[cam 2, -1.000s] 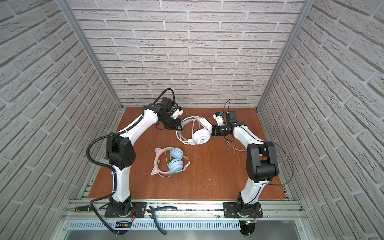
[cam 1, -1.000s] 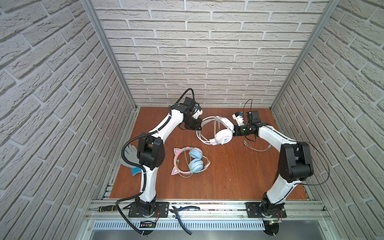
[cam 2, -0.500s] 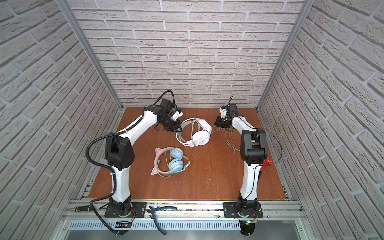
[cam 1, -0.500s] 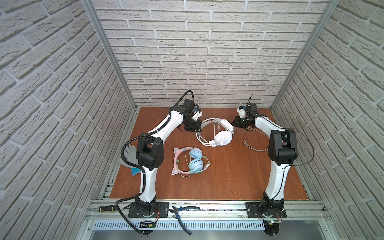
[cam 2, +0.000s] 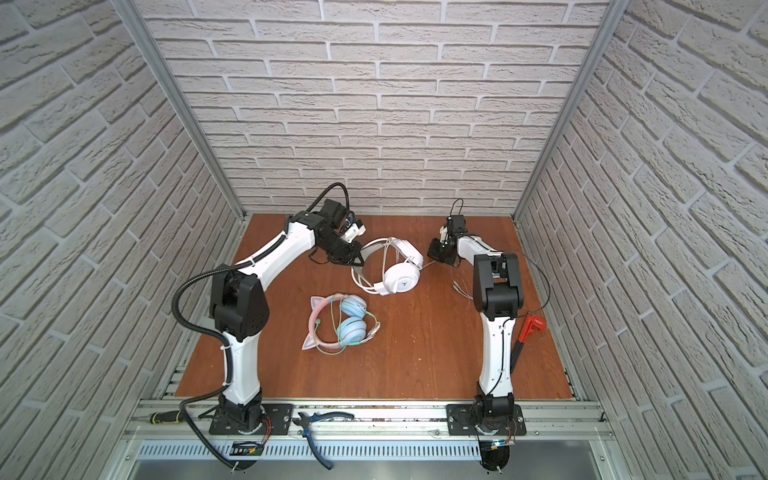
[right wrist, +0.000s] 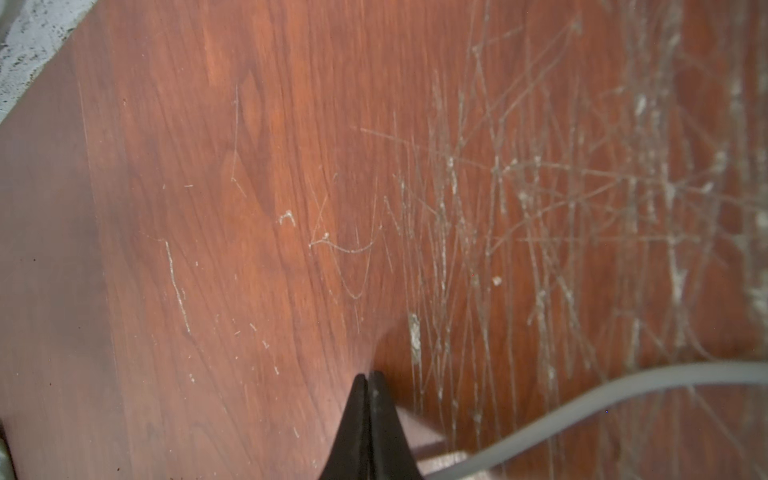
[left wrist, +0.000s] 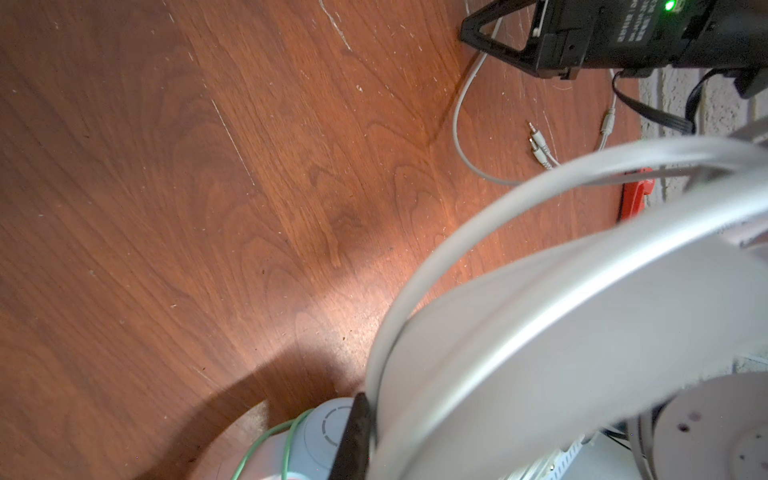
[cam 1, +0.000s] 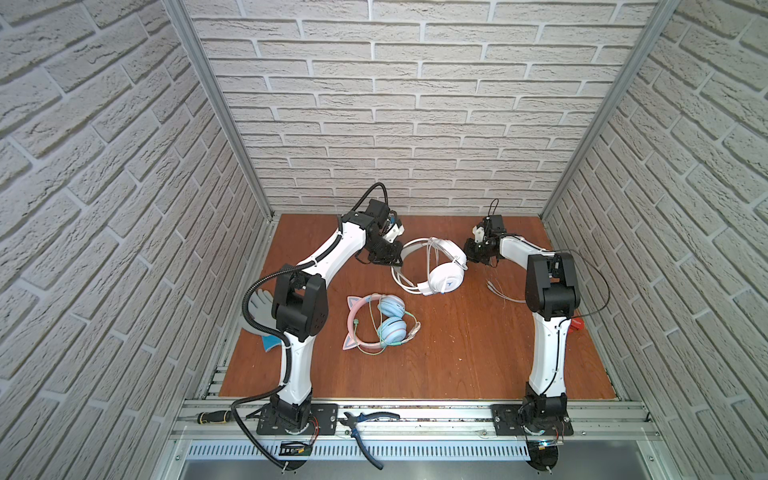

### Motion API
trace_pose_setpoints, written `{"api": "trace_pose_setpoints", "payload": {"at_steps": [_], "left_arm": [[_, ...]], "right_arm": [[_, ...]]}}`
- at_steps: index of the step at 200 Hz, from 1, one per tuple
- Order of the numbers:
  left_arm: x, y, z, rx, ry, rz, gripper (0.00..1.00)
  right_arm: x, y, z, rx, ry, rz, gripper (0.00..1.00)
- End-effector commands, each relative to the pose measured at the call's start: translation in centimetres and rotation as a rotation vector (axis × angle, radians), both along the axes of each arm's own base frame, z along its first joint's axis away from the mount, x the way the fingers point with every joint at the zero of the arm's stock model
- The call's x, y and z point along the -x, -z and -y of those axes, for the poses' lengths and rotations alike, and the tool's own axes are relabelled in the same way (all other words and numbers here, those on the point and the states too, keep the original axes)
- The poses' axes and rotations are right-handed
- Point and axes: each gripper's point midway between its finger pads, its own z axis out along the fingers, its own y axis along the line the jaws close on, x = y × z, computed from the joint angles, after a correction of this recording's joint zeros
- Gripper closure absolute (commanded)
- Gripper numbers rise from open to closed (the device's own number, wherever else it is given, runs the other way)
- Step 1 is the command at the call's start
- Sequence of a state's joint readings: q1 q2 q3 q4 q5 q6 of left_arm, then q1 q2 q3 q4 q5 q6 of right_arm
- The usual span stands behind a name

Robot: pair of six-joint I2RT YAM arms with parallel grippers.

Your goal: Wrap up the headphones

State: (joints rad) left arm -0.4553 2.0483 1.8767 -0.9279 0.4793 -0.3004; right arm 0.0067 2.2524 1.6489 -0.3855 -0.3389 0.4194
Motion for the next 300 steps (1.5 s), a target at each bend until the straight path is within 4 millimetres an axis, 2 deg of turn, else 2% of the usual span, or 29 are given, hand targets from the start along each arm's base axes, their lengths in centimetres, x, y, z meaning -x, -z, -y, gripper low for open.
{"api": "trace_pose_setpoints", "payload": {"at_steps": [1,45,106,127,130,135,241,273,300], "left_arm": [[-0.3,-4.0,0.5,0.089,0.005,0.078,1.00],[-0.4,-4.0,0.2,0.084,-0.005,0.079,1.00],[-1.0,-4.2,-0.7,0.082,-0.037,0.088,1.00],[-1.1,-4.2,-0.8,0.083,-0.044,0.089,1.00],[-1.2,-4.2,-0.9,0.082,-0.045,0.090,1.00],[-1.1,-4.0,-0.9,0.081,-0.047,0.086,1.00],[-2.3,-3.4,-2.3,0.072,-0.112,0.080,1.00],[-2.4,-3.2,-2.1,0.078,-0.113,0.074,1.00],[-2.3,-2.9,-1.9,0.087,-0.099,0.061,1.00]], "right_arm": [[2.1,1.1,0.0,0.020,-0.020,-0.067,0.94],[4.9,1.3,0.5,0.063,-0.045,-0.109,0.94],[9.3,-0.8,2.0,0.139,-0.082,-0.136,0.94],[11.0,-0.5,1.9,0.135,-0.117,-0.170,0.93],[11.1,-1.5,1.8,0.135,-0.121,-0.150,0.93],[11.5,-1.6,1.7,0.131,-0.129,-0.153,0.93],[20.3,-0.8,1.4,0.126,-0.170,-0.256,0.91],[21.6,-0.9,0.9,0.110,-0.176,-0.248,0.87],[20.8,-1.8,0.8,0.110,-0.192,-0.198,0.80]]}}
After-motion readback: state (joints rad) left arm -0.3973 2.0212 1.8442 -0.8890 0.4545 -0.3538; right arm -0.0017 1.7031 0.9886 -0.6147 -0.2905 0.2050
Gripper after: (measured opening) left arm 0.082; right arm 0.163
